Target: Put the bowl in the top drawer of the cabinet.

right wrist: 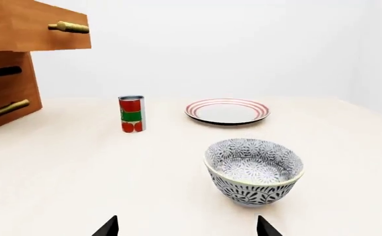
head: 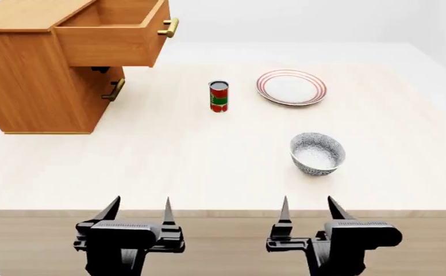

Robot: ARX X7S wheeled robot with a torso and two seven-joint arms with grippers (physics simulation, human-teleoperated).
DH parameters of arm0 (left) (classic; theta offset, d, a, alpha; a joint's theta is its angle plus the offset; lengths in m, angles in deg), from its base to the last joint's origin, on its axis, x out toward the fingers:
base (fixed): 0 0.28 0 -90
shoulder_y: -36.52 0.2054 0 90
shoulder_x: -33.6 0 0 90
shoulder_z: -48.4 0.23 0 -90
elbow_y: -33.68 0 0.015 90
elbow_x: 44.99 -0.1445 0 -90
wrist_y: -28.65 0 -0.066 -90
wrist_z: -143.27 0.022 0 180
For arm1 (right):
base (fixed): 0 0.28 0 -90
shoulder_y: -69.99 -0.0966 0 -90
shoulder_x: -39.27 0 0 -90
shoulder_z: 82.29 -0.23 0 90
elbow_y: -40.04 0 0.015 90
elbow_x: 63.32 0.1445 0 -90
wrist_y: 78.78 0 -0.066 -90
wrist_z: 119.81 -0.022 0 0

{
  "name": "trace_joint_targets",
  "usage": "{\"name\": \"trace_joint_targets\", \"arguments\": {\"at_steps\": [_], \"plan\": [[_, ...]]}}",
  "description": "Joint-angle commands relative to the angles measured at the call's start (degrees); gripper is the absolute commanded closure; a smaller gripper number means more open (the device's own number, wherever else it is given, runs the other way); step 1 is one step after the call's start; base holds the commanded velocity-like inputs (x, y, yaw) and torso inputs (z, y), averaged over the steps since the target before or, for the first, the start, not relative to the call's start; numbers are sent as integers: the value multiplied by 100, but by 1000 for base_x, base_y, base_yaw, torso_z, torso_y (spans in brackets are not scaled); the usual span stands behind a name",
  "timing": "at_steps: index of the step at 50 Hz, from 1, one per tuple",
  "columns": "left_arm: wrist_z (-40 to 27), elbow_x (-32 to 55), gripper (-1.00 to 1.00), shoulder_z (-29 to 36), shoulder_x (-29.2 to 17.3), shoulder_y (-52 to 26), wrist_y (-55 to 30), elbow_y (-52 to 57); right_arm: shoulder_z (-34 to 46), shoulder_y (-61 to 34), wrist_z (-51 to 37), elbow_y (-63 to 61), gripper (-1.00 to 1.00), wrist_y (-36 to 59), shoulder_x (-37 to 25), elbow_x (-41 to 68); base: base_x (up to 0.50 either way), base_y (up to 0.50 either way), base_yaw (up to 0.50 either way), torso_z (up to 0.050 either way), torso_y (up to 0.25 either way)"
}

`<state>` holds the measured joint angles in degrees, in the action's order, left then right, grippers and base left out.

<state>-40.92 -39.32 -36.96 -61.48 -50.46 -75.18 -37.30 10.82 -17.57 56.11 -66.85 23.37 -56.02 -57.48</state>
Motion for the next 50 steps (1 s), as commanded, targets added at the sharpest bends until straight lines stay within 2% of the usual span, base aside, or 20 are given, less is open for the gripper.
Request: {"name": "trace_joint_targets", "arguments": {"at_steps": [1,4,8,11,13,16,18,20,24,27,29,36,50], "plan": [[-123,494,-100,-86,-357,54,-1966,2513,-329,-60,-217,-2506,-100,2365,-362,717,0,0,0,0,0],[-142,1109,-100,-524,-357,-505,-2998,3241,-718,-520,-319,-3378,-100,3552,-550,1171,0,0,0,0,0],[-274,2318,-100,-1467,-422,-2158,-5033,4033,-1449,-2134,-472,-4171,-100,5659,-736,1962,0,0,0,0,0],[-941,3683,-100,-1850,-859,-3222,-5829,4090,-2161,-3611,-829,-4304,-100,7039,-833,3006,0,0,0,0,0],[-1135,4091,-100,-1850,-1173,-3786,-6130,4066,-2670,-4466,-1063,-4248,-100,7770,-813,3722,0,0,0,0,0],[-1242,4528,-100,-1989,-1343,-4666,-6750,3895,-2887,-5252,-2523,-3506,-100,7777,-1337,5700,0,0,0,0,0],[-1270,4697,-100,-2052,-1373,-5156,-6998,3689,-2698,-5777,-2939,-3174,-100,7746,-1595,6180,148,45,0,0,0],[-1269,4669,-100,-1890,-1504,-5502,-7019,3513,-2468,-6137,-2966,-2932,-100,7659,-1732,6176,188,64,0,0,0],[-1501,4883,-100,-1789,-1558,-6378,-7511,3294,-1670,-6434,-2627,-2603,-100,7074,-1981,5497,196,65,0,0,0],[-2498,6040,-100,-1763,-1773,-6981,-7602,2817,-1308,-6650,-2517,-2365,-100,6818,-2000,5196,214,65,0,0,0],[-2664,6219,-100,-1572,-1923,-7231,-7518,2611,-1172,-6776,-2472,-2257,-100,6737,-2011,5104,219,66,0,0,0],[-2151,5599,-100,-930,-2296,-7388,-6823,2331,-1126,-6998,-2515,-2203,-100,6811,-2050,5182,262,218,0,0,0],[-2077,5521,-100,-711,-2509,-7657,-6676,2275,-1311,-7405,-2763,-2202,-100,7125,-2067,5671,335,417,0,0,0]]}}
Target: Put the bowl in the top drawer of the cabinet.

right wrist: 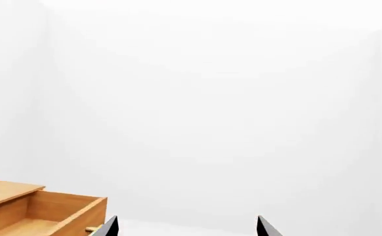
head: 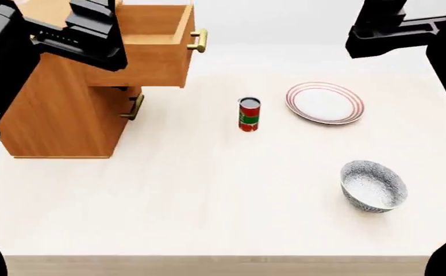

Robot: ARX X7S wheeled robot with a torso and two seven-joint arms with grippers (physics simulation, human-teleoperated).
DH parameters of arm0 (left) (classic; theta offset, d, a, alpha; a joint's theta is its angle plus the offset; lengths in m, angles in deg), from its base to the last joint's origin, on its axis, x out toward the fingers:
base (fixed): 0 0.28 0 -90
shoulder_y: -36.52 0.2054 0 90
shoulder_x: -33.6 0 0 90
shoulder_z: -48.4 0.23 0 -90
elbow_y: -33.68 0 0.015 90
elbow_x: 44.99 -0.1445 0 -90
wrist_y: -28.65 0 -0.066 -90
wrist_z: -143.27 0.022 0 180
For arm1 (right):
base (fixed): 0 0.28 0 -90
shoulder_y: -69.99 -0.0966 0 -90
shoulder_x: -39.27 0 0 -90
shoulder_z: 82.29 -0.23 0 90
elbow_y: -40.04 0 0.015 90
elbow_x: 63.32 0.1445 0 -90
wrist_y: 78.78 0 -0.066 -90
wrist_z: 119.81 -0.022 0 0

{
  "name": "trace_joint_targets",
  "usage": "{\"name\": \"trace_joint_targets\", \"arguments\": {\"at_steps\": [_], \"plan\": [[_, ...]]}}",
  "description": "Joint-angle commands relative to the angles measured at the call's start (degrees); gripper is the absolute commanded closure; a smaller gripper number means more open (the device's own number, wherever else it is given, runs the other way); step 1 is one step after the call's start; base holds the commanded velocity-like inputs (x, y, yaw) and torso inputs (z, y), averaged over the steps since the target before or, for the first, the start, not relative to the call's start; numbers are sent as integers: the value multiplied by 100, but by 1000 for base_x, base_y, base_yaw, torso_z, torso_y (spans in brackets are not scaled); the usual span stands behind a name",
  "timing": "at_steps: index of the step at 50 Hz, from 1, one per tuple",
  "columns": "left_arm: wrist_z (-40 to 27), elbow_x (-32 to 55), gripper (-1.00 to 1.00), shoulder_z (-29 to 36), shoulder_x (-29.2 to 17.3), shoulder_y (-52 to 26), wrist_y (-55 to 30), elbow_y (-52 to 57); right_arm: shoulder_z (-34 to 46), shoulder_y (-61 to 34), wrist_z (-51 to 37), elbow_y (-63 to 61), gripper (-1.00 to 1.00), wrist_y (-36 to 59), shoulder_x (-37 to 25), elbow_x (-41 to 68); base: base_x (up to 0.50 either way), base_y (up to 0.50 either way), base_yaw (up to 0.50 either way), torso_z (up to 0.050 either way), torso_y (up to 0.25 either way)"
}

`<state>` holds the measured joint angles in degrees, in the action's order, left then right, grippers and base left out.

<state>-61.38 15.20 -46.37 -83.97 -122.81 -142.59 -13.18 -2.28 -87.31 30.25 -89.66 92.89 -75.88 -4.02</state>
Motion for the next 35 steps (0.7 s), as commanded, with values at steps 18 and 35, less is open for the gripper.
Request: {"name": "trace_joint_targets", "arguments": {"at_steps": [18,35], "plan": [[-139,104,-100,514,-235,-663,80,-217,207,-569,15,295,-100,-163,-347,229,369,357,0,0,0],[-352,444,-100,507,-287,-977,-126,-271,300,-768,-76,359,-100,-125,-459,325,462,170,0,0,1]]}}
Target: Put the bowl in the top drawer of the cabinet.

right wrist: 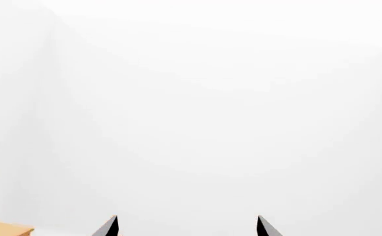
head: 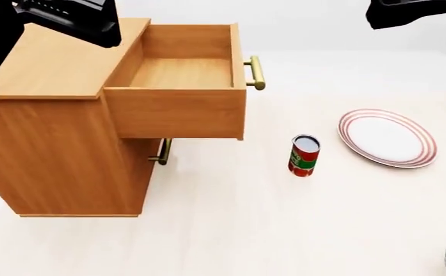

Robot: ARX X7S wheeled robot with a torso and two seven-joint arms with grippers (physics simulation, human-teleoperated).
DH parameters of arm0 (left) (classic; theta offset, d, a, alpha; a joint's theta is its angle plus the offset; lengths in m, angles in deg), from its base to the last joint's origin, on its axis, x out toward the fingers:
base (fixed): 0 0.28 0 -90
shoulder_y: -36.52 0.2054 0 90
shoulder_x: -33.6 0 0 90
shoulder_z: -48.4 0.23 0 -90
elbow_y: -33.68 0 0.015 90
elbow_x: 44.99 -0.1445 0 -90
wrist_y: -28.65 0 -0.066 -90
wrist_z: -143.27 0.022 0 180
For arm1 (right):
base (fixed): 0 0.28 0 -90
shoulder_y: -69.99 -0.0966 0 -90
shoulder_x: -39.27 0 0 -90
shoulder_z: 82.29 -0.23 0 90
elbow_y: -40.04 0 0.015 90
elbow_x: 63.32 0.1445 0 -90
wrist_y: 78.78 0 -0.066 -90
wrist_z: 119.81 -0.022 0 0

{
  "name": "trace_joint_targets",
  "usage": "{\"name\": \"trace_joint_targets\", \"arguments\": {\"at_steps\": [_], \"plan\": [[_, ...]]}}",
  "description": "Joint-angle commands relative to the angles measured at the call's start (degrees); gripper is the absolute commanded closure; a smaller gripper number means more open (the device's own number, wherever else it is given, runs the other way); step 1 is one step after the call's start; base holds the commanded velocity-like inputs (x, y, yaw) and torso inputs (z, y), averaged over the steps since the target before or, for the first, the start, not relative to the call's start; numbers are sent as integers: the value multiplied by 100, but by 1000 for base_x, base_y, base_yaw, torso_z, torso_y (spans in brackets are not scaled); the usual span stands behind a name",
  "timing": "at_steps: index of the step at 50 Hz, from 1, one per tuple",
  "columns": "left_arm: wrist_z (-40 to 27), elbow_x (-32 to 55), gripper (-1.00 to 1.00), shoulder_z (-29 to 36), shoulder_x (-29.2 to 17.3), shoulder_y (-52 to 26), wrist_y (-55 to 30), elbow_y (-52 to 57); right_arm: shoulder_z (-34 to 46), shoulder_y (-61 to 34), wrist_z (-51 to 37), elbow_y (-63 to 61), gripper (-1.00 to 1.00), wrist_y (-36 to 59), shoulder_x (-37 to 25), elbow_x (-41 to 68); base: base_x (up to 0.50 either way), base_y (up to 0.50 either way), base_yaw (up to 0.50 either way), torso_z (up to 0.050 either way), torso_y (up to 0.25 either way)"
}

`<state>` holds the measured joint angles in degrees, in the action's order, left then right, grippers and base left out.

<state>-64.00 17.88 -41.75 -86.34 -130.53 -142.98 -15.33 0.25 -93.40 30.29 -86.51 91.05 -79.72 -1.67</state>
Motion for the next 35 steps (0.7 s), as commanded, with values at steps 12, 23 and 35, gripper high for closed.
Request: {"name": "trace_joint_targets", "arguments": {"at_steps": [12,23,35], "plan": [[-367,677,-100,-143,7,-555,-433,-567,273,-1168,-1832,1179,-100,978,-990,2585,124,29,0,0,1],[-1711,2455,-100,-187,6,-1095,-726,-1712,2766,-2469,-1892,3414,-100,994,-2905,4428,0,0,0,0,0],[-1974,3166,-100,61,-325,-1267,-486,-1956,4761,-2822,-1391,3158,-100,947,-4584,5674,0,0,0,0,0]]}}
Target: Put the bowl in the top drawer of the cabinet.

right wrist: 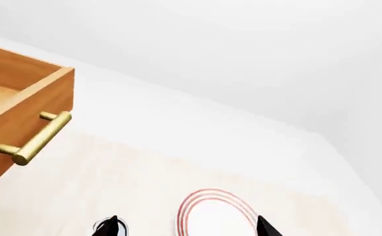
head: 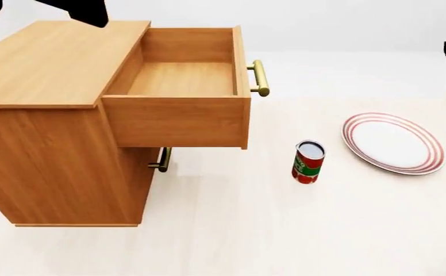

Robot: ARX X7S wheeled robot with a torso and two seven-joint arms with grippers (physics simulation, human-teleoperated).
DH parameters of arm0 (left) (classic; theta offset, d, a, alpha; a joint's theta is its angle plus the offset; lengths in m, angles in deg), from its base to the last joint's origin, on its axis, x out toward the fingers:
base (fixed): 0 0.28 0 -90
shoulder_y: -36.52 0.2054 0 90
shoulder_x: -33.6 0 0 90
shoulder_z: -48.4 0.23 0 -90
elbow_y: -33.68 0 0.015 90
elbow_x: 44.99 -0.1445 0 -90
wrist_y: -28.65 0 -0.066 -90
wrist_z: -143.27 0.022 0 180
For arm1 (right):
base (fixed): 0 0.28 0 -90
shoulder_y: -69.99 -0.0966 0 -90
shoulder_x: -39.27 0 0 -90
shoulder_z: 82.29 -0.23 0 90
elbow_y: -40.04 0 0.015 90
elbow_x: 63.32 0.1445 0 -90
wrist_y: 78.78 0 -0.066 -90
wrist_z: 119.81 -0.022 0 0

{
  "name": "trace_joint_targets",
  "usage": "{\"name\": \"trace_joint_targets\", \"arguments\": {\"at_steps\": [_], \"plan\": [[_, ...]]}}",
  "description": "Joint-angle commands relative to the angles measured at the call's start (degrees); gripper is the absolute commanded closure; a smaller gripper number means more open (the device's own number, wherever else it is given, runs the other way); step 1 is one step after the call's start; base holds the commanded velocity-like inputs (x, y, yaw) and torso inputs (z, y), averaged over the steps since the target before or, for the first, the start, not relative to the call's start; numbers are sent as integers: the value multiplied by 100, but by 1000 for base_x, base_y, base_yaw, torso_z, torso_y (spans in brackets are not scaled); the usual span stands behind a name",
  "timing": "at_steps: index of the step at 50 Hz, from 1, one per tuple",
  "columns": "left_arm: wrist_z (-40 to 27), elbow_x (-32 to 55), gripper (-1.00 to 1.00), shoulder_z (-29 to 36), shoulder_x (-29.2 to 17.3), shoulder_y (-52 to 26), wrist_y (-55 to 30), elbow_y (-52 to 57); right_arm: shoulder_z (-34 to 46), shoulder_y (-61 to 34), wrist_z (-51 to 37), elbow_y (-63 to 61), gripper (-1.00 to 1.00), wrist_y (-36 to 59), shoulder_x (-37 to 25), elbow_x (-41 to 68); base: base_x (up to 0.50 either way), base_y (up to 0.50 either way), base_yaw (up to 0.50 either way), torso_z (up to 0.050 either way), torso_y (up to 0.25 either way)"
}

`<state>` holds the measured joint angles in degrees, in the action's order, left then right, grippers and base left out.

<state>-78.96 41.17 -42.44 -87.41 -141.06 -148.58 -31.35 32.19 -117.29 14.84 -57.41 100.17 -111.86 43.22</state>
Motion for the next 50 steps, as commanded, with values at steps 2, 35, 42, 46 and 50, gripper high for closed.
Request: {"name": "trace_joint_targets", "arguments": {"at_steps": [2,35,42,46,50], "plan": [[-468,861,-100,148,-270,-215,104,-355,1696,-381,270,108,-100,44,-1554,1231,0,0,0,0,0],[-362,883,-100,309,-566,117,630,-249,3251,1879,2471,-862,-100,-1297,-2515,-1800,0,0,0,0,0],[-494,1013,-100,378,-584,120,688,-278,3541,2223,2683,-779,-100,-1582,-2421,-2277,0,0,0,0,0],[-498,1003,-100,417,-589,141,716,-285,3698,2410,2733,-707,-100,-1716,-2317,-2483,0,0,0,0,0],[-433,928,-100,443,-591,183,751,-293,3877,2654,2697,-613,-100,-1925,-2233,-2601,0,0,0,0,0]]}}
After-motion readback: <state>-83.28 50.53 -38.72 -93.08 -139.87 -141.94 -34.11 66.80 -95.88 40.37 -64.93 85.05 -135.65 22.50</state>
